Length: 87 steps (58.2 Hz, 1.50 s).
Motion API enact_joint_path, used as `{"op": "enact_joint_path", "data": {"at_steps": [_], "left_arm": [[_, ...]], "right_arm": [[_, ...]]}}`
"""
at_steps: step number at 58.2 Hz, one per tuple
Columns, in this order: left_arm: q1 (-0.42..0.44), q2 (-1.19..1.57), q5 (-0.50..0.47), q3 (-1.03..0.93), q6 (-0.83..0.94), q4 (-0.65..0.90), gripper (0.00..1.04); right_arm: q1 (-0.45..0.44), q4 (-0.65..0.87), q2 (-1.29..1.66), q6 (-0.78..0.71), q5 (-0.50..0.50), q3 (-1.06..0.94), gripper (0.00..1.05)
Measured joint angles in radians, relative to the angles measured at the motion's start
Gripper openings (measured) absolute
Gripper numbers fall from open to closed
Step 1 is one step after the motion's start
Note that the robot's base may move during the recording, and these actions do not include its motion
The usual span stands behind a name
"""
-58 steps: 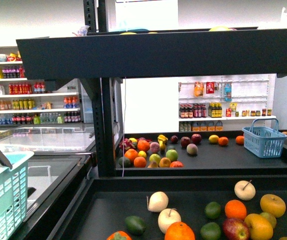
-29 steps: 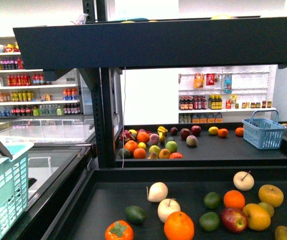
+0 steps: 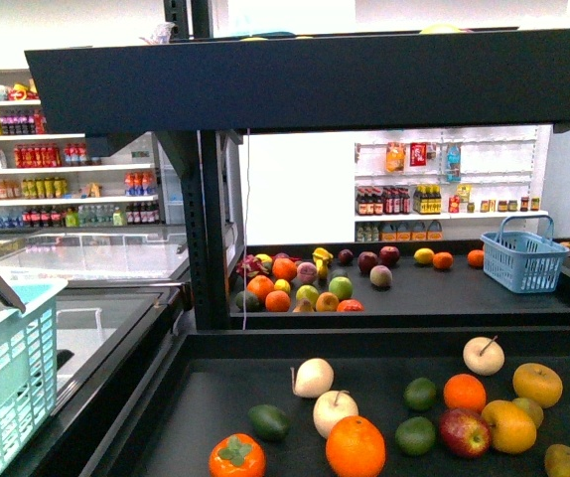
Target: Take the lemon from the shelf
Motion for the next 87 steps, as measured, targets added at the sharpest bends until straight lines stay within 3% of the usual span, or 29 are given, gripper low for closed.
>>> {"op": "enact_joint_path", "data": {"at_steps": [19,25,40,59,77,87], "left_arm": [[-0.006,0.006,-0.006,0.007,0.005,-0.031,0.24],[-0.006,0.006,0.008,0.007,0.001,-0.038,0.16],[-0.007,-0.073,0.042,-0.032,0.068,-0.112,0.15],[-0.049,-0.282,0.211,-0.129,0.245,-0.237,0.12],[-0.195,-0.479,0.422,-0.251,0.381,-0.271,0.11],[-0.299,-0.491,0.451,-0.308,0.389,-0.241,0.11]], "right_arm": [[0.000,0.000,0.000,0.000,0.000,0.000,0.97],[0.000,0.000,0.000,0.000,0.000,0.000,0.97],[0.000,0.000,0.000,0.000,0.000,0.000,0.97],[0.000,0.000,0.000,0.000,0.000,0.000,0.97],[0.000,0.000,0.000,0.000,0.000,0.000,0.97],[0.000,0.000,0.000,0.000,0.000,0.000,0.97]]}}
